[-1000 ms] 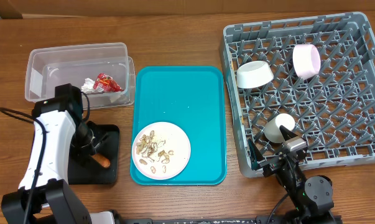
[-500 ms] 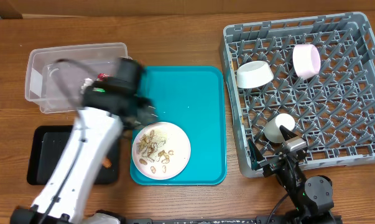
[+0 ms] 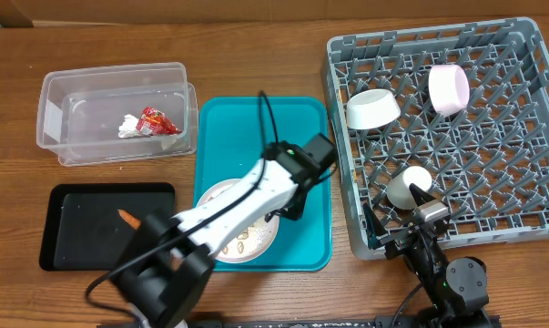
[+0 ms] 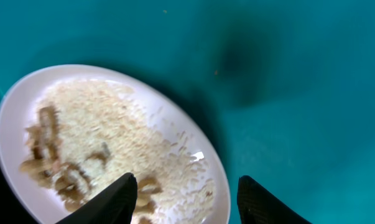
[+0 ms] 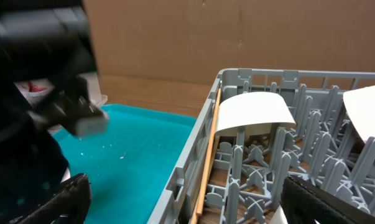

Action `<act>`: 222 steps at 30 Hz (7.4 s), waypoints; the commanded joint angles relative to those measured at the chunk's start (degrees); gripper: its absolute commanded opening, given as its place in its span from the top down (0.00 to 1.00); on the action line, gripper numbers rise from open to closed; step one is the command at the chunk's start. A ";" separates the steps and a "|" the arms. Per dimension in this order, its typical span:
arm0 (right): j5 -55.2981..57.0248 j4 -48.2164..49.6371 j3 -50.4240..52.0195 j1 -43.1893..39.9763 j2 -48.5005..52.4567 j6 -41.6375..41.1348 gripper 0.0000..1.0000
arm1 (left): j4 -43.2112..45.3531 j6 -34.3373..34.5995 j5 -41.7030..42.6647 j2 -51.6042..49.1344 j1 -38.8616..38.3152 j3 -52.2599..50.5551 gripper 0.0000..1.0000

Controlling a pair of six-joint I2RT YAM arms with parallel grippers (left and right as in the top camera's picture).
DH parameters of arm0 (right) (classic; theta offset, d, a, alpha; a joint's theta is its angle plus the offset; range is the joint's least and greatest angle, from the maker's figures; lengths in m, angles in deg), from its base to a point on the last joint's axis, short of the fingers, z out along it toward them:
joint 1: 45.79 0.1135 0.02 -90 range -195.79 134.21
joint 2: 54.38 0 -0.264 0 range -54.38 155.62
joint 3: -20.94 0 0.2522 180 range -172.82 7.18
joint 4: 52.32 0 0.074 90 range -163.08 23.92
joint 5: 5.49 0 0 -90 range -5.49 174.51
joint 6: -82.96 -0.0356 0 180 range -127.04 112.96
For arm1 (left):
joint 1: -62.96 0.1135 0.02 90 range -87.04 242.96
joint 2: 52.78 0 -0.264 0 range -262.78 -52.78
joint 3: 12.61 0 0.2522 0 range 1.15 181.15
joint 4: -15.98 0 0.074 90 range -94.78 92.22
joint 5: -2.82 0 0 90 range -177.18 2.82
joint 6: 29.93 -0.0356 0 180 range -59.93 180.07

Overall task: Sort waste into correct bins and load items into the dishwasher
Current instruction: 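Grasp the rim of the white scrap plate with the left gripper, then lift the plate and carry it over the black tray, then tilt the plate with the left gripper to dump scraps onto black tray, then carry the empty plate into the dish rack's left side and release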

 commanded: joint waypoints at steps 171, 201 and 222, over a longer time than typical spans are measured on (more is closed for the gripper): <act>-0.35 0.42 0.22 -0.33 -0.68 -0.17 0.00 | -10.73 -61.96 83.84 44.83 105.57 -28.92 0.96; -0.35 0.44 0.22 -0.33 -0.68 -0.20 0.00 | 37.48 -13.05 77.13 40.19 48.81 -8.94 0.96; -0.35 0.42 0.22 -0.33 -0.68 -0.17 0.00 | 104.89 35.19 57.24 1.57 17.70 -8.92 0.96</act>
